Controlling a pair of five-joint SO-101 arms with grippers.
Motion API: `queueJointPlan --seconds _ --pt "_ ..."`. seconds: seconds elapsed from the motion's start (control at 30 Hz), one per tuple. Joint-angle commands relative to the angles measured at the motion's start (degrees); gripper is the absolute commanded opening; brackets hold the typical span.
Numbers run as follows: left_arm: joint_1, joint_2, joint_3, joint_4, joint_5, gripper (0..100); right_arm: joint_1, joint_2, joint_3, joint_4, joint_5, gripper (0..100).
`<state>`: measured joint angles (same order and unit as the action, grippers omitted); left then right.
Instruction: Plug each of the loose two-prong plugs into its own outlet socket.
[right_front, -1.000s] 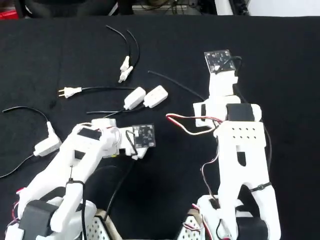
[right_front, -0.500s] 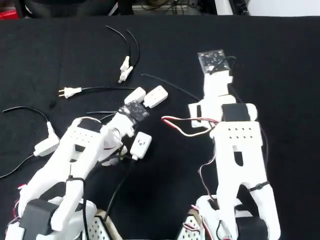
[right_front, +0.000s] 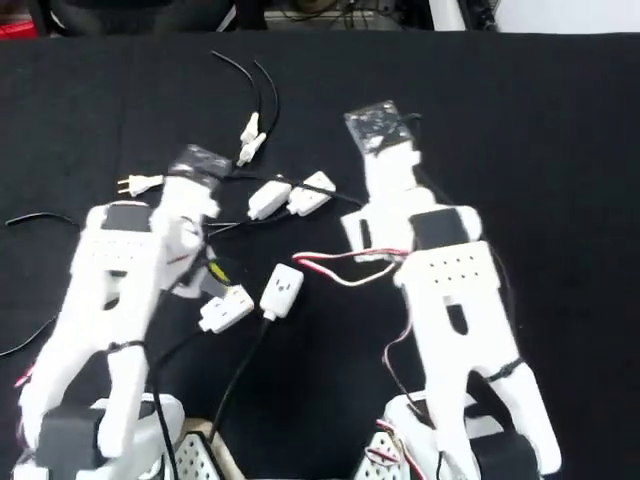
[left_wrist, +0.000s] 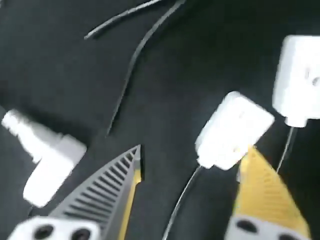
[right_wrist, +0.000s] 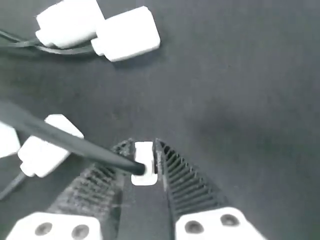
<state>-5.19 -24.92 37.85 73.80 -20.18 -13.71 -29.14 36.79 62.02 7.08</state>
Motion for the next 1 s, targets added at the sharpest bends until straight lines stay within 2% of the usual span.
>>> queueJointPlan --seconds 0.0,0.13,0.2,0.3,0.37,0.43,0.5,0.57,0.67,0.7,0.77,0.9,0.97 --pt "-7.34 -6.59 -1.63 1.32 2.46 18 -5.71 -0.31 2.59 -6.59 -0.7 1.1" --pt "-13.67 -15.91 6.64 -1.76 2.11 3 -13.98 -0.04 6.2 -10.11 -0.79 1.1" --pt "-14.64 -20.31 11.74 -2.29 1.85 7 -18.2 0.13 7.34 -11.52 -1.14 1.1" --pt "-14.64 -26.46 18.24 -2.46 2.02 20 -24.35 0.13 12.09 -17.58 -1.85 1.1" --pt "-14.73 -31.03 21.32 -2.29 2.02 29 -27.16 0.13 15.34 -23.38 -5.8 1.1" --pt "-17.1 -36.04 23.16 -2.02 2.11 35 -28.48 0.13 17.36 -27.52 -9.05 1.1" --pt "-21.41 -41.23 24.57 -2.02 3.43 37 -28.92 0.13 18.59 -30.77 -10.29 1.1" --pt "-24.13 -45.45 26.24 -2.02 4.13 32 -29.1 0.13 19.12 -32.35 -10.55 1.1" --pt "-24.13 -50.46 29.05 -1.93 4.4 14 -29.1 0.13 19.38 -32.62 -12.66 1.1" --pt "-24.13 -51.6 29.41 -1.93 4.4 11 -29.1 0.13 19.47 -32.62 -13.36 1.1" --pt "-24.57 -52.75 29.76 -1.93 4.48 15 -29.1 0.13 19.47 -32.7 -14.07 1.1" --pt "-24.66 -52.84 30.02 -1.93 5.71 33 -29.1 0.22 20.7 -34.55 -15.3 1.1" --pt "-24.66 -53.01 30.02 -1.93 5.98 38 -29.01 1.01 22.99 -38.24 -16.35 1.1"
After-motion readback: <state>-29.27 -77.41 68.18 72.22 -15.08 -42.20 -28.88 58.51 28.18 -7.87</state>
